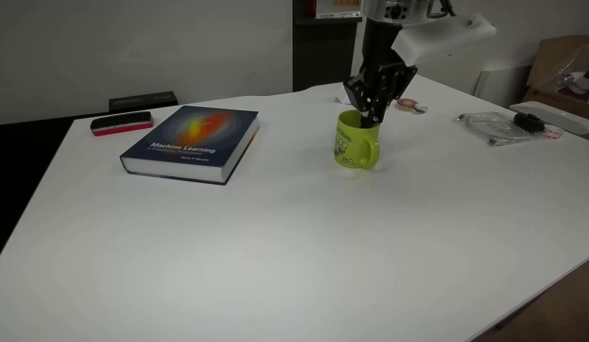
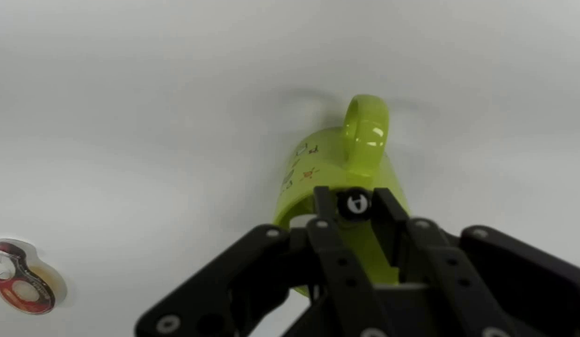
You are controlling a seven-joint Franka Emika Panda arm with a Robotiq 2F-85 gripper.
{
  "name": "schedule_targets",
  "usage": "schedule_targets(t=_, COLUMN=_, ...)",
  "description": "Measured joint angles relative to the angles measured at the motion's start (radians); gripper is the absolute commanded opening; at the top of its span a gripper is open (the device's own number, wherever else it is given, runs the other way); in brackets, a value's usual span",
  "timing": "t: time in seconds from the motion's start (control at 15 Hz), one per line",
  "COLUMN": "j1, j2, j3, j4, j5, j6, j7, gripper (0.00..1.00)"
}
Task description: Put the marker in the mug on the table
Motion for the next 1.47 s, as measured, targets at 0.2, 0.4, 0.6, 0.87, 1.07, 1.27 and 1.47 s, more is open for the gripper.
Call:
schedule_targets(t=0.2, j1=0.000, j2=0.001, j3=-0.001, j4=0.005, j5=0.004, j6=0.002, j7=0.000, gripper=0.05)
schedule_targets(t=0.4, j1=0.000, j2=-0.006, j3=-0.001, j4=0.010, j5=0.012, j6=0.001, j7=-0.001, gripper=0.05)
schedule_targets(t=0.6, j1=-0.002, j2=-0.043, j3=-0.002, j4=0.025, j5=0.028, j6=-0.037, j7=-0.005, gripper=0.05)
schedule_targets(t=0.87, j1=-0.019, j2=-0.119, j3=0.024, j4=0.088, j5=0.110, j6=-0.245, j7=-0.047, gripper=0.05)
schedule_targets(t=1.07, j1=-0.046, j2=-0.145, j3=0.071, j4=0.164, j5=0.227, j6=-0.498, j7=-0.130, gripper=0.05)
schedule_targets(t=1.27, j1=-0.057, j2=-0.129, j3=0.093, j4=0.253, j5=0.293, j6=-0.740, j7=-0.146, gripper=0.05)
schedule_targets(t=1.47, j1=-0.066, j2=-0.076, j3=0.102, j4=0.374, j5=0.353, j6=-0.971, j7=-0.146, gripper=0.05)
